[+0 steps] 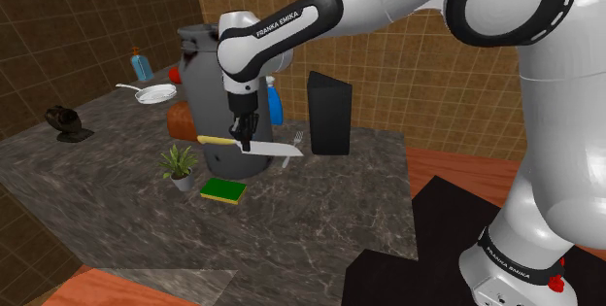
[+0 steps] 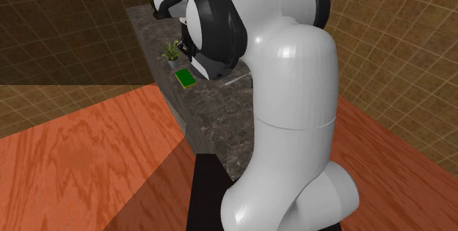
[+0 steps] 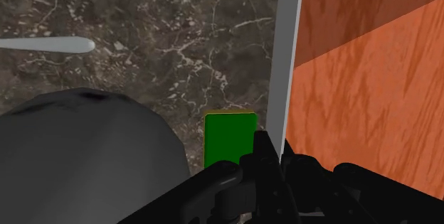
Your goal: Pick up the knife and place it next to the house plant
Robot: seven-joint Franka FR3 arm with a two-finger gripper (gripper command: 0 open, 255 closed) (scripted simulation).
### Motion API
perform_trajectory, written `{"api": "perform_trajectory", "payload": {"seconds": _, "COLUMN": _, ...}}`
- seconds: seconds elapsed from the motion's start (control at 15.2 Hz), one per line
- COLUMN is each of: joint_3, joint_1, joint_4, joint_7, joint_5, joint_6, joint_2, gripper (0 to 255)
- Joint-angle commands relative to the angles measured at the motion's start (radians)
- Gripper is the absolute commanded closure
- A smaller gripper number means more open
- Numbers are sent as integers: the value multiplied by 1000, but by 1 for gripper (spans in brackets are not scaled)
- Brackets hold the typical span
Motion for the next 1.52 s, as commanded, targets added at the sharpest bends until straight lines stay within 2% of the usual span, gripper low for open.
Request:
{"api": "perform_trajectory", "payload": {"seconds": 0.0, "joint_3": -7, "joint_1": -8, "joint_4": -17, "joint_7": -3, "joint_5": 1, "joint_6": 14, "joint_2": 23, "gripper": 255}}
{"api": "perform_trajectory", "payload": {"seconds": 1.25, "joint_3": -8, "joint_1": -5, "joint_4": -83, "joint_7": -25, "joint_5": -2, "joint_6": 208, "joint_2": 153, "gripper": 255}}
{"api": "perform_trajectory", "payload": {"seconds": 1.32, "joint_3": 6, "joint_1": 12, "joint_4": -45, "joint_7": -16, "joint_5": -8, "joint_6": 196, "joint_2": 41, "gripper": 255}}
{"api": "perform_trajectory", "payload": {"seconds": 1.39, "joint_3": 6, "joint_1": 12, "joint_4": -45, "joint_7": -16, "joint_5": -8, "joint_6": 196, "joint_2": 41, "gripper": 0}}
{"api": "perform_trajectory", "payload": {"seconds": 1.45, "joint_3": 12, "joint_1": 1, "joint_4": 39, "joint_7": -33, "joint_5": 3, "joint_6": 108, "joint_2": 70, "gripper": 0}}
